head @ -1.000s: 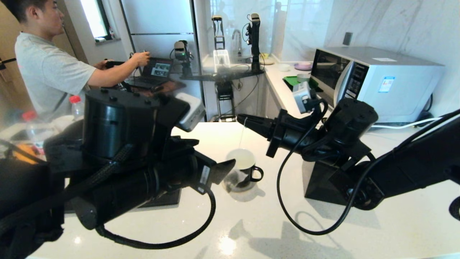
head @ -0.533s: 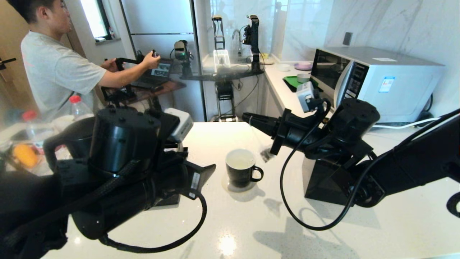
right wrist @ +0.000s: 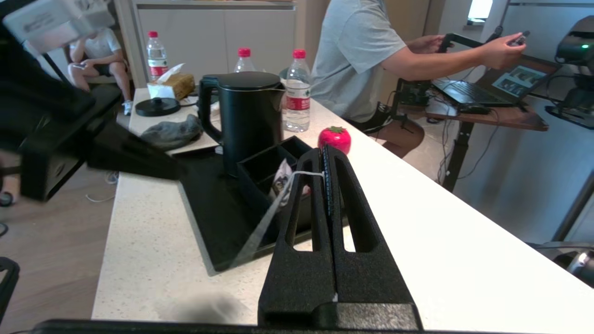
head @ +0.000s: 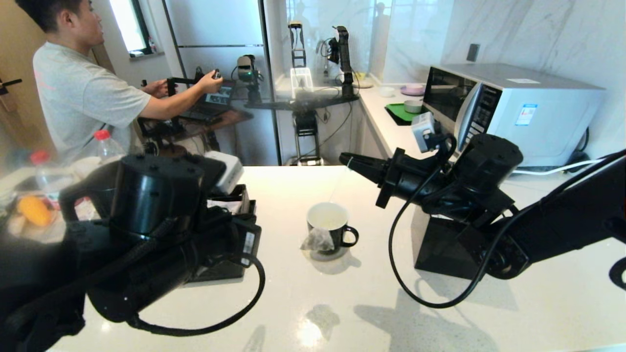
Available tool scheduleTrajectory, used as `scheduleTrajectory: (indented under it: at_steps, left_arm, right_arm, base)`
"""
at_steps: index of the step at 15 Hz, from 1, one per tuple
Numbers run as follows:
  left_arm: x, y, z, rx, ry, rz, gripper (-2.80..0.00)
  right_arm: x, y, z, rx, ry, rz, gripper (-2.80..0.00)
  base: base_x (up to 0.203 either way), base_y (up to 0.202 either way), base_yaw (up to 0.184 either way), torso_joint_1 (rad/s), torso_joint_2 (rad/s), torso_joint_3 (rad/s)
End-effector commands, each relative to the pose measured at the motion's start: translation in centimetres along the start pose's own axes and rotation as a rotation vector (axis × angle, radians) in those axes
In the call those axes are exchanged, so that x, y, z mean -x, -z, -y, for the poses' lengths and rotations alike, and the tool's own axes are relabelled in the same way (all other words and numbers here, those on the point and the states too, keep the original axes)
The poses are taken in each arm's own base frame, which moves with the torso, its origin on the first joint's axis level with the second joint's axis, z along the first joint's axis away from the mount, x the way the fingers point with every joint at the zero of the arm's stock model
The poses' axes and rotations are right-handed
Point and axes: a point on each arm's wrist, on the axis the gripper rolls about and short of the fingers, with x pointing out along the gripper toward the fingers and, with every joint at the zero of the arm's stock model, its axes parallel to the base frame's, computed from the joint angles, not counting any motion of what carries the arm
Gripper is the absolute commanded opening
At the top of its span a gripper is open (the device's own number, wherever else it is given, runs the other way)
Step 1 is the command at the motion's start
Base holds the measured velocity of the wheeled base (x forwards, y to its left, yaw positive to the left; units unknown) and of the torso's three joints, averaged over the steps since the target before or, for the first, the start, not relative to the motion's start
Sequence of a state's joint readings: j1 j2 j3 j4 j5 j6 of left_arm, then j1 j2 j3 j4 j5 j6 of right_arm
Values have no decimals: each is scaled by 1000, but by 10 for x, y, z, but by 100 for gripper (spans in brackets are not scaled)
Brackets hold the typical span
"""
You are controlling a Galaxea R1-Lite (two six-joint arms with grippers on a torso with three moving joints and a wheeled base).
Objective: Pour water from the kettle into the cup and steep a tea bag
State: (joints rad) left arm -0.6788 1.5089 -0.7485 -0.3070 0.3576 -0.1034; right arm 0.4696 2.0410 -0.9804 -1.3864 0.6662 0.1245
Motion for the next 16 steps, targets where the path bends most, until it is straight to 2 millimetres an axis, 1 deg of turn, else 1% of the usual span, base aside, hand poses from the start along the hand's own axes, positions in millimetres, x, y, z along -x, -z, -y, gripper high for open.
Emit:
scheduleTrajectory:
  at_steps: [1, 4, 6, 8, 11, 14, 16]
  left_arm:
    - [-2, -6, -17, 48, -47, 49, -280]
    - [-4, -6, -35, 102, -38, 146, -280]
    - [-4, 2, -44, 118, -27, 191, -280]
    - [-3, 16, -50, 130, -40, 219, -280]
    - [3, 44, -64, 151, -93, 239, -280]
    - [9, 62, -92, 172, -229, 237, -280]
    - [20, 71, -109, 157, -323, 233, -280]
  right_arm:
    - [3, -2, 4, 11, 9, 7, -280]
    - [7, -4, 9, 15, 24, 6, -280]
    - [10, -3, 13, 15, 37, 1, -280]
    - [12, -2, 17, 16, 48, -2, -280]
    - [18, -3, 25, 25, 72, -5, -280]
    - [24, -5, 32, 32, 93, -6, -280]
    - [27, -5, 34, 34, 100, -7, -280]
  base:
    - [0, 0, 0, 0, 0, 0]
    - [0, 0, 0, 0, 0, 0]
    - [0, 0, 0, 0, 0, 0]
    - [0, 0, 0, 0, 0, 0]
    - [0, 0, 0, 0, 0, 0]
    - [0, 0, 0, 0, 0, 0]
    - [0, 0, 0, 0, 0, 0]
